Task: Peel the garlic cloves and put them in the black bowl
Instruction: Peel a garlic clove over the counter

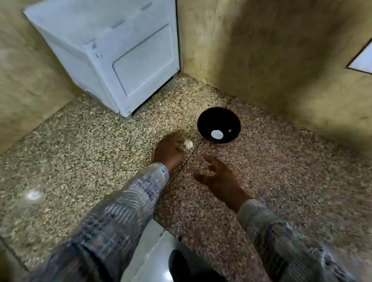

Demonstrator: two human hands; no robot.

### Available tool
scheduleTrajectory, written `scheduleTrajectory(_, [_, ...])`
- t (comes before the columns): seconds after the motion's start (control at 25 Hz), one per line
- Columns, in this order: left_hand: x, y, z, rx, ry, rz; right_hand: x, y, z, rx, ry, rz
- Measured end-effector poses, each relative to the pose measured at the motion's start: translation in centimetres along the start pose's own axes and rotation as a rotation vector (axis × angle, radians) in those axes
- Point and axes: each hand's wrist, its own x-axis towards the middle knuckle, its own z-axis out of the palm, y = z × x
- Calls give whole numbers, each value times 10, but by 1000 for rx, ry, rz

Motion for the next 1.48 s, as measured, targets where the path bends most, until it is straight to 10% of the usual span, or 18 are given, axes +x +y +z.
scheduleTrajectory(0.24, [38, -5, 29, 238, -187, 189, 7, 20, -11, 63, -16, 172])
scheduleTrajectory(0.84, [-117, 35, 44, -907, -175, -342, -29, 16, -22, 136, 36, 91])
scheduleTrajectory(1.48, [-84, 19, 37, -966, -359, -521, -21, 3, 31, 150, 393, 252])
